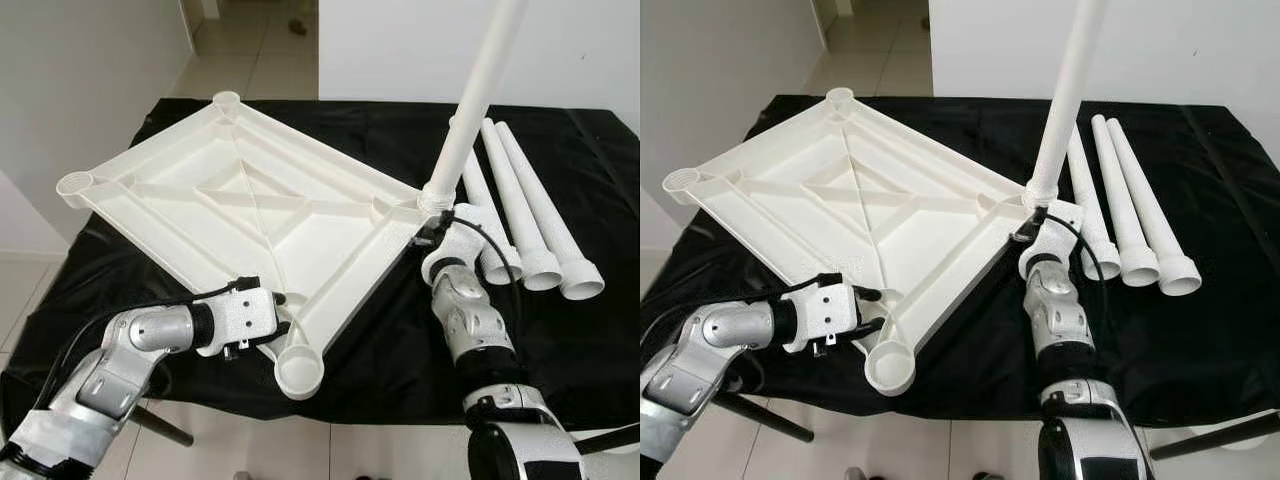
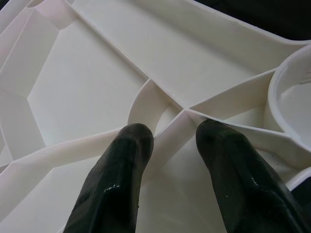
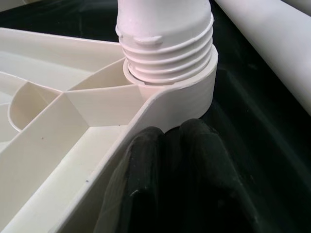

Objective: Building children table

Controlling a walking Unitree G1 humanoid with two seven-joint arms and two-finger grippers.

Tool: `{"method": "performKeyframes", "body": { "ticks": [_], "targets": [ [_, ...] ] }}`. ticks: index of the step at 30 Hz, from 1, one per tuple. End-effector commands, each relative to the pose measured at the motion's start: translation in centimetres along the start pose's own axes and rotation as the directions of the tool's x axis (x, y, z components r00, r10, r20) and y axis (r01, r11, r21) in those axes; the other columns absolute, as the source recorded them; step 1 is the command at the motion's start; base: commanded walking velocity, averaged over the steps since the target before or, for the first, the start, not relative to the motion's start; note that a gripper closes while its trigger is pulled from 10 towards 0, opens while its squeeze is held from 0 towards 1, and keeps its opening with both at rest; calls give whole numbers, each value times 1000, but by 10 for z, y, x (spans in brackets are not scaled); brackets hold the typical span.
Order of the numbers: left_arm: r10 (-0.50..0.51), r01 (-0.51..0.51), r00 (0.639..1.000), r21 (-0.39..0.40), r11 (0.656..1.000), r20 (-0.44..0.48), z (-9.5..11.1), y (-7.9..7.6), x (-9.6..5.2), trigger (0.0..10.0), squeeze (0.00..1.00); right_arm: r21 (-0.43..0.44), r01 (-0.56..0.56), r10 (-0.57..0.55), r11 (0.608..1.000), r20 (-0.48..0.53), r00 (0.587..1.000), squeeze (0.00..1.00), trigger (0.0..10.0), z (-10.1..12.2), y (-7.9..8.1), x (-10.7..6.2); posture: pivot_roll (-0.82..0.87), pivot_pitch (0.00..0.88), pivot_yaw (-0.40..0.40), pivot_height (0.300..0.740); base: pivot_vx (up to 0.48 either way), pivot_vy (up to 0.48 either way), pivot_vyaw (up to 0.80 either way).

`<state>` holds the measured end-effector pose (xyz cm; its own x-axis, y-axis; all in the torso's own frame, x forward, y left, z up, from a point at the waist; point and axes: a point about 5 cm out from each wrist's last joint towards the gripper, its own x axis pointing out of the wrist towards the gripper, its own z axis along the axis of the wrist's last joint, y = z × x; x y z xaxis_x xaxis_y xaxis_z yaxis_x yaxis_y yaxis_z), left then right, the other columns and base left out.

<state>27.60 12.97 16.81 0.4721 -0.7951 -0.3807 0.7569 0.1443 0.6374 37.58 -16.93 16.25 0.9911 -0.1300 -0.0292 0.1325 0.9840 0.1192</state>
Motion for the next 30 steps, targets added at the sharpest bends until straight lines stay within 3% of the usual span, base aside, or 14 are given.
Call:
{"method": "performKeyframes", "body": {
  "ticks": [1, 14, 18, 21, 30],
  "targets": [
    [-46, 46, 999, 3, 999, -8, 0, -9, 6, 10000, 0, 28, -1, 2, 1000, -28, 1000, 0, 10000, -7, 3, 1, 78, 189, 18, 740, 0, 0, 0],
    [-61, 62, 996, -8, 998, 60, 19, -18, 18, 10000, 0, 32, -74, 75, 997, -41, 996, 0, 10000, -8, 14, 12, 84, 191, 29, 740, 0, 0, 0],
    [-38, 46, 990, -59, 997, 135, 38, -23, 37, 10000, 0, 22, -113, 113, 993, -30, 993, 0, 10000, -3, 18, 18, 90, 194, 36, 740, 0, 0, 0],
    [-25, 35, 989, -67, 997, 147, 42, -23, 42, 10000, 0, 9, -117, 117, 993, -28, 993, 0, 10000, -1, 19, 19, 92, 196, 40, 740, 0, 0, 0],
    [62, -36, 977, -128, 991, 204, 62, -11, 68, 10000, 0, -26, -132, 132, 991, -16, 991, 0, 10000, 2, 25, 23, 94, 199, 45, 740, 0, 0, 0]
  ]
}}
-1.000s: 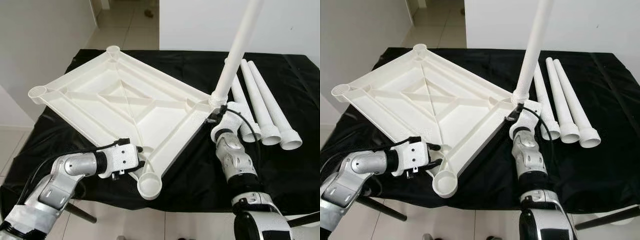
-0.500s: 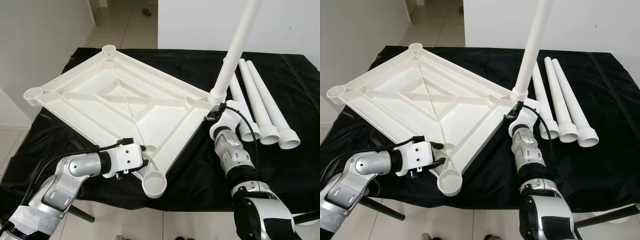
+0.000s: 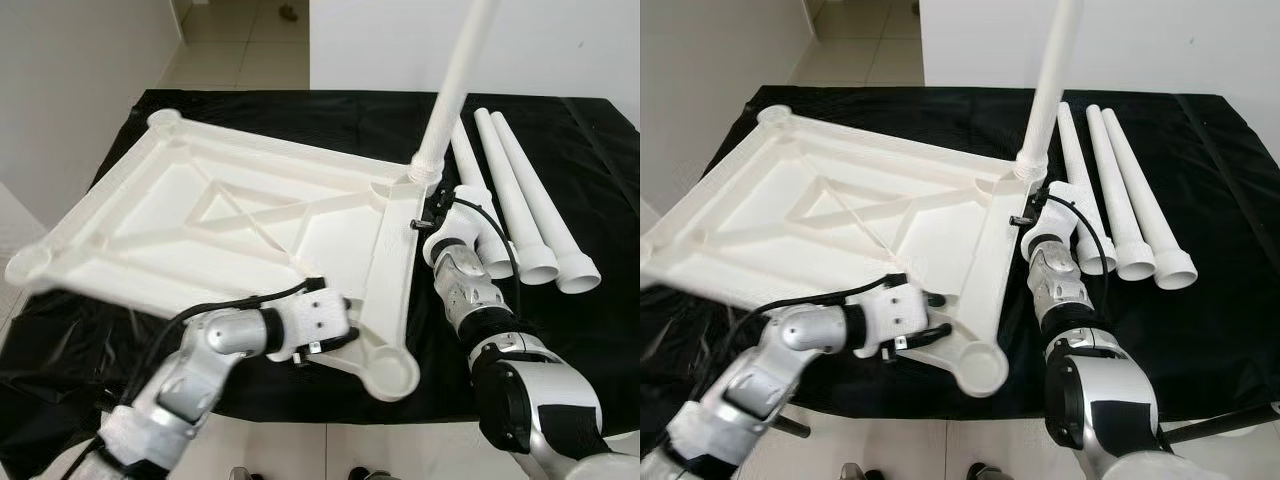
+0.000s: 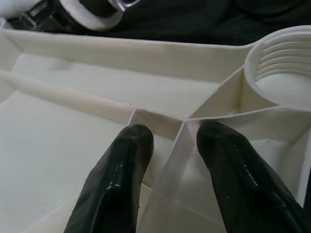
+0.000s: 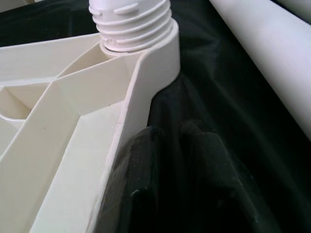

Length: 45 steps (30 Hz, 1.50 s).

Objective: Building children table

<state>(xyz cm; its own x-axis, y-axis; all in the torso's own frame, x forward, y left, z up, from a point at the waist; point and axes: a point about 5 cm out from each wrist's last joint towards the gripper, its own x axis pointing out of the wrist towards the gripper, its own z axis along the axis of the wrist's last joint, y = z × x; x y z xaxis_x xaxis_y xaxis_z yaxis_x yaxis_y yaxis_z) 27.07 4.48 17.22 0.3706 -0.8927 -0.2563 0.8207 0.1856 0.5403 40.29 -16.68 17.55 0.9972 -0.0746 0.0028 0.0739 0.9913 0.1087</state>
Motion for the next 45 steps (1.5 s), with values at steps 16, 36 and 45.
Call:
{"method": "performKeyframes", "body": {
  "ticks": [16, 36, 45],
  "targets": [
    [106, -106, 994, 21, 994, 34, 12, 10, 16, 10000, 0, -23, -52, 53, 998, 48, 997, 0, 10000, 2, 14, 1, 93, 196, 46, 740, 0, 0, 0],
    [75, -83, 994, 97, 992, 77, 39, 32, -30, 10000, 0, -8, -191, 170, 981, 495, 852, 0, 10000, 56, 26, -30, 94, 171, 26, 740, 0, 0, 0],
    [206, -206, 958, -20, 978, 199, 56, 38, -31, 10000, 0, -40, -139, 140, 989, 514, 847, 0, 10000, 60, 15, -42, 87, 155, 9, 740, 0, 0, 0]
  ]
}}
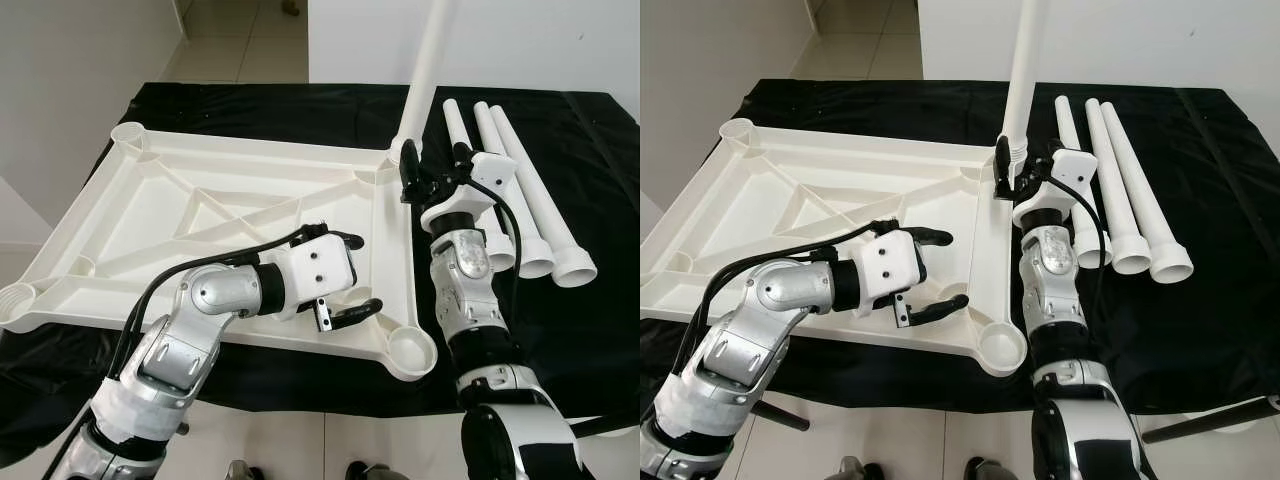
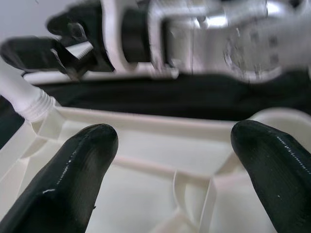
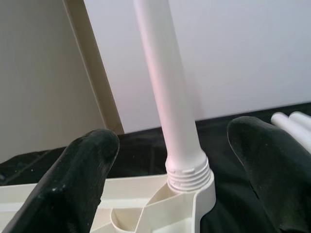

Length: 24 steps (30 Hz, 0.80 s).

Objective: Building children table

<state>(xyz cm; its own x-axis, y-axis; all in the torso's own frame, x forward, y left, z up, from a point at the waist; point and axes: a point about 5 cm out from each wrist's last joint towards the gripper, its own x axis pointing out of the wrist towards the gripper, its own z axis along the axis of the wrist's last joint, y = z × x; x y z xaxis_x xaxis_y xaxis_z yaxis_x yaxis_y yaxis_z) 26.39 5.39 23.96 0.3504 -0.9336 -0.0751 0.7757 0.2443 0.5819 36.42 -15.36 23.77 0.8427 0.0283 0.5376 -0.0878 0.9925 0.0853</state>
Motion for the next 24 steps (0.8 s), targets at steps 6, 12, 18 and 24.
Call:
{"method": "performKeyframes", "body": {
  "ticks": [6, 12, 18, 24],
  "targets": [
    [262, -236, 959, -207, 949, 106, 9, 13, -2, 10000, 0, -107, 94, -104, 990, -87, 991, 0, 10000, 3, -19, -8, 70, 152, -2, 740, 0, 0, 0],
    [310, -270, 945, -278, 922, 109, 6, 16, 0, 10000, 0, -153, 157, -180, 976, -153, 972, 0, 10000, 2, -36, -8, 52, 153, -1, 740, 0, 0, 0],
    [375, -334, 925, -329, 883, 67, 0, 18, 9, 10000, 0, -194, 197, -252, 961, -316, 915, 0, 10000, -7, -55, -9, 36, 150, 12, 740, 0, 0, 0],
    [436, -392, 900, -415, 821, 15, -2, 23, 15, 10000, 0, -237, 250, -331, 939, -420, 845, 0, 10000, -10, -65, -1, 36, 139, 27, 740, 0, 0, 0]
  ]
}}
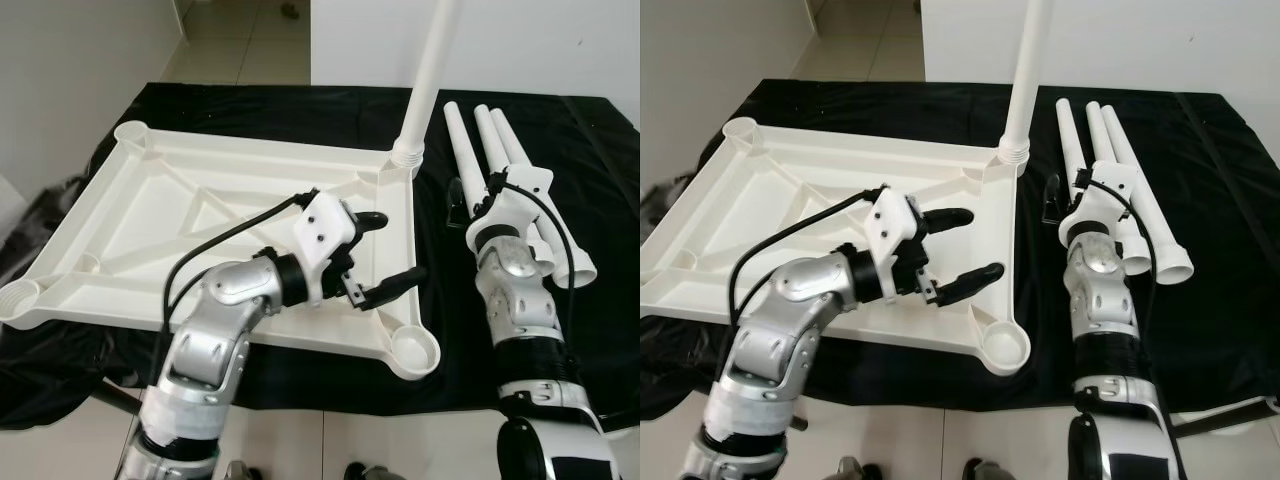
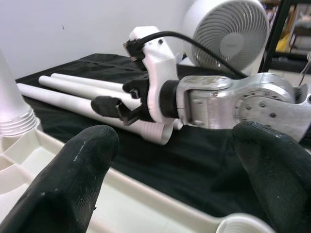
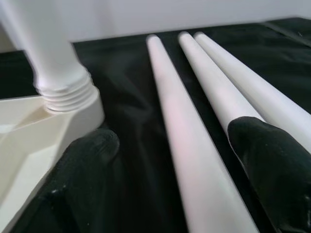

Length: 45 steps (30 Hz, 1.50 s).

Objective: Building children table

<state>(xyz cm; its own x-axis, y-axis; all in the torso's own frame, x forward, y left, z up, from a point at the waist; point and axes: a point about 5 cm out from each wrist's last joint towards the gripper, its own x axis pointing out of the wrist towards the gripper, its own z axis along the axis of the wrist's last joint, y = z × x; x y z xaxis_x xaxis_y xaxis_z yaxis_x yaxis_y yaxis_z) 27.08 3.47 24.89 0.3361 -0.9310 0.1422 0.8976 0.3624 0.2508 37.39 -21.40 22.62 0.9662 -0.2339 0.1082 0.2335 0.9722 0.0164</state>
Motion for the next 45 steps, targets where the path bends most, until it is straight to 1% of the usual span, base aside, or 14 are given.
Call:
{"method": "performKeyframes", "body": {
  "ticks": [1, 4, 6, 8, 11, 15, 20, 23, 26, 29, 39, 43, 44, 45],
  "targets": [
    [362, -363, 932, -11, 932, -26, -3, 19, -5, 10000, 0, -3, 21, -21, 1000, -34, 999, 0, 10000, -3, -3, 1, 36, 139, 27, 740, 0, 0, 0],
    [377, -379, 925, -46, 924, -35, -2, 20, -4, 10000, 0, -46, 79, -83, 996, -107, 991, 0, 10000, 1, -6, 7, 40, 136, 34, 740, 0, 0, 0],
    [378, -380, 925, -64, 923, -34, -1, 21, -4, 10000, 0, -52, 60, -69, 997, -181, 981, 0, 10000, 2, -5, 10, 38, 137, 35, 740, 0, 0, 0],
    [380, -381, 924, -71, 922, -32, 0, 21, -4, 10000, 0, -63, 57, -69, 996, -209, 975, 0, 10000, 4, -5, 12, 38, 137, 35, 740, 0, 0, 0],
    [380, -381, 925, -76, 921, -30, 1, 21, -4, 10000, 0, -57, 44, -58, 997, -277, 959, 0, 10000, 6, -5, 15, 33, 137, 35, 740, 0, 0, 0],
    [377, -379, 926, -79, 922, -33, 1, 21, -3, 10000, 0, -59, 26, -43, 998, -324, 945, 0, 10000, 9, -3, 18, 32, 137, 34, 740, 0, 0, 0],
    [383, -385, 923, -85, 919, -37, 1, 22, -3, 10000, 0, -44, 43, -58, 998, -419, 906, 0, 10000, 7, -3, 23, 32, 135, 27, 740, 0, 0, 0],
    [389, -391, 921, -88, 916, -38, 2, 22, -2, 10000, 0, -37, 47, -59, 998, -440, 896, 0, 10000, 6, -3, 24, 34, 135, 25, 740, 0, 0, 0],
    [405, -406, 914, -89, 909, -37, 3, 21, -2, 10000, 0, -28, 44, -53, 999, -487, 872, 0, 10000, 3, -5, 25, 35, 136, 21, 740, 0, 0, 0],
    [405, -407, 914, -89, 909, -37, 4, 20, -2, 10000, 0, -40, 38, -53, 998, -496, 866, 0, 10000, 3, -5, 26, 35, 136, 21, 740, 0, 0, 0],
    [374, -376, 926, -76, 923, -46, 3, 14, -2, 10000, 0, -53, 54, -74, 997, -549, 833, 0, 10000, 4, -7, 29, 31, 132, 14, 740, 0, 0, 0],
    [373, -376, 927, -80, 923, -46, 3, 14, -3, 10000, 0, -29, 61, -66, 998, -613, 787, 0, 10000, -6, -9, 27, 30, 132, 13, 740, 0, 0, 0],
    [373, -376, 927, -80, 923, -46, 3, 14, -3, 10000, 0, -29, 61, -66, 998, -613, 787, 0, 10000, -6, -9, 27, 30, 132, 13, 740, 0, 0, 0],
    [374, -377, 926, -81, 923, -46, 3, 14, -3, 10000, 0, -27, 63, -66, 998, -636, 769, 0, 10000, -13, -9, 25, 30, 132, 13, 740, 0, 0, 0]
  ]
}}
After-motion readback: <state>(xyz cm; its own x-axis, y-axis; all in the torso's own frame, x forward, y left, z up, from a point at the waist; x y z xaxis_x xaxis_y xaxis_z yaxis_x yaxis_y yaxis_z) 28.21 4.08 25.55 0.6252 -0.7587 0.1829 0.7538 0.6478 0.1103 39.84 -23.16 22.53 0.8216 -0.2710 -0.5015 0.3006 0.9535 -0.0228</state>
